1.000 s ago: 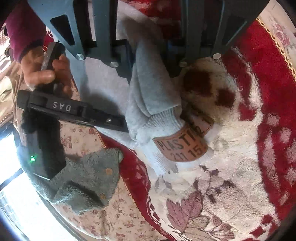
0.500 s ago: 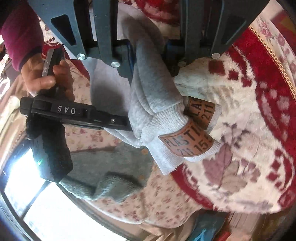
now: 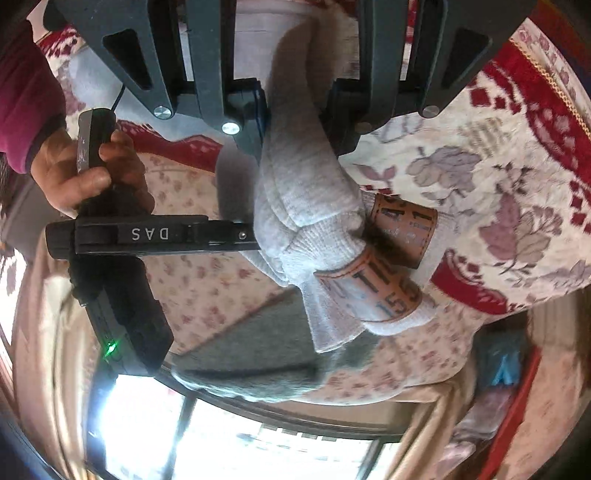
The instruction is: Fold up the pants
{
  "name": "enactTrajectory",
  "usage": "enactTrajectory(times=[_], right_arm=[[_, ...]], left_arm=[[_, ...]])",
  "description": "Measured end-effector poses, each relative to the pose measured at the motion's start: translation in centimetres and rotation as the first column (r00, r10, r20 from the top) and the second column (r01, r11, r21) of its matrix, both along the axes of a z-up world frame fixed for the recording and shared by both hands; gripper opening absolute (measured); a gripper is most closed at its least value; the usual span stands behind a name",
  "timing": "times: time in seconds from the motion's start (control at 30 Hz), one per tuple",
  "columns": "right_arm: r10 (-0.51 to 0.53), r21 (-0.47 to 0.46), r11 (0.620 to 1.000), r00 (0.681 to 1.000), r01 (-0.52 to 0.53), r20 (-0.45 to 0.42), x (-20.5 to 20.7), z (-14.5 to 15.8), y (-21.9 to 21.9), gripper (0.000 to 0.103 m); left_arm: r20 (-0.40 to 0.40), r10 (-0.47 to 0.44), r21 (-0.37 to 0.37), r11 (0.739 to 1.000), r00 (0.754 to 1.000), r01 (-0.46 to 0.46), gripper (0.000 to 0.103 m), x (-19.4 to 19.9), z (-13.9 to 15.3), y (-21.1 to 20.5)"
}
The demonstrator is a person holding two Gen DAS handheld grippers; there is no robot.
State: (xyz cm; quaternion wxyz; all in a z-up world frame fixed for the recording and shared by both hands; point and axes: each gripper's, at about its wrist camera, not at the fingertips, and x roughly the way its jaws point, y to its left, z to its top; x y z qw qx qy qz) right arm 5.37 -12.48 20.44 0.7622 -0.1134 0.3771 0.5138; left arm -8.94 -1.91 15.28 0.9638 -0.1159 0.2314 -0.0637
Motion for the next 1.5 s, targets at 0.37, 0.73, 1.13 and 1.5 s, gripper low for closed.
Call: enactTrajectory(times=[0.37,0.73,1.13,1.5], right_arm=[[-0.185,0.032,0.982,0.979,0.188,-0.083,1.2,-0.5,-2.4,0.091],[-0.328,-0.165,0.94,0.925,0.299,-0.193,1.0,-10.8,-5.7,0.036],[-0.38,-0.137,0.925,0.872,0.355,-0.308,1.9,-15.1,-3.1,0.037],[-0.659,-0.112,0.751,0.726,0.651,-0.197,1.2,-7.8,-21.4,0.059]], left_arm=[[-0.015,0.057,-0.081,0.995,0.998,-0.058,0.024,0.2,-1.0,2.1],[-0.002,0.039,-0.111,0.993,0.999,-0.039,0.024,0.5,-1.5,4.1],[-0.02,-0.029,-0.068,0.997,0.999,0.027,0.024,1.6,-2.4,2.0],[-0.134,-0.316,-0.123,0.946,0.939,0.3,0.072,1.8,-8.0,-8.3]])
